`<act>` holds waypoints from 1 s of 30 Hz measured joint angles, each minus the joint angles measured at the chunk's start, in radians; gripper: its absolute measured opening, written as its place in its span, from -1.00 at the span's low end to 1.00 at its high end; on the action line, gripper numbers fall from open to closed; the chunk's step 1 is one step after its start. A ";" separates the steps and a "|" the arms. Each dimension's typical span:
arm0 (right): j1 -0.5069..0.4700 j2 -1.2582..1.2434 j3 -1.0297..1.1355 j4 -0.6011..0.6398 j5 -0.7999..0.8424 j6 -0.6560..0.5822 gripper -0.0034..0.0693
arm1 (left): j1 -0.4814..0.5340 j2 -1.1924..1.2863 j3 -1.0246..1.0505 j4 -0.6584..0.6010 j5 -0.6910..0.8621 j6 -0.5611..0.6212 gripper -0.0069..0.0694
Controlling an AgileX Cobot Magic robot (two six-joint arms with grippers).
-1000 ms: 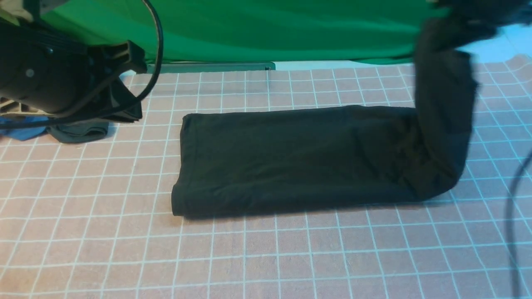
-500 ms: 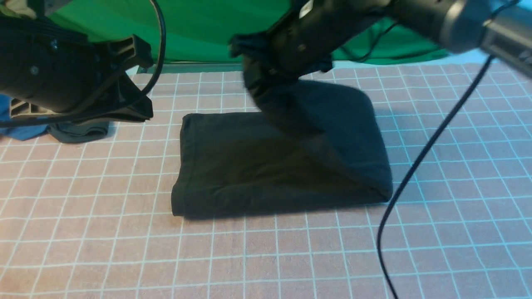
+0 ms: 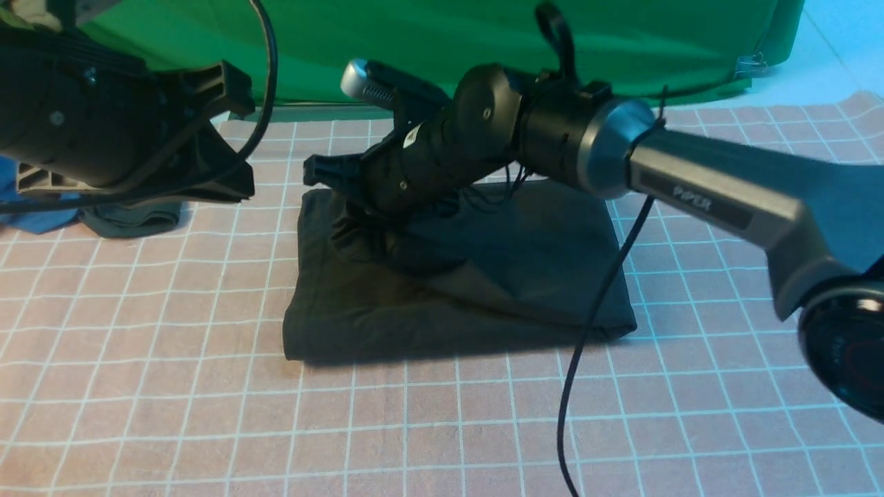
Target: Fold a long-sleeved shirt over a pink coffee tablecloth.
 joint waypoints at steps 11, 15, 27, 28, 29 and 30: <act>-0.031 -0.006 -0.078 0.038 0.192 -0.241 0.17 | 0.000 0.000 0.041 0.005 -0.004 0.001 -0.79; -0.087 -0.042 -0.150 -0.128 0.354 -0.287 -0.57 | 0.000 0.000 0.042 0.012 -0.004 0.001 -0.79; -0.058 0.070 -0.145 -0.317 0.545 -0.289 -0.80 | 0.000 0.000 0.058 0.012 -0.016 0.003 -0.79; -0.046 0.078 -0.141 -0.317 0.566 -0.289 -0.80 | 0.000 0.000 0.058 0.012 -0.017 0.003 -0.79; -0.031 0.079 -0.140 -0.318 0.584 -0.289 -0.80 | 0.000 0.000 0.058 0.012 -0.019 0.003 -0.79; -0.016 0.080 -0.140 -0.320 0.597 -0.289 -0.80 | 0.000 0.000 0.058 0.012 -0.021 0.003 -0.79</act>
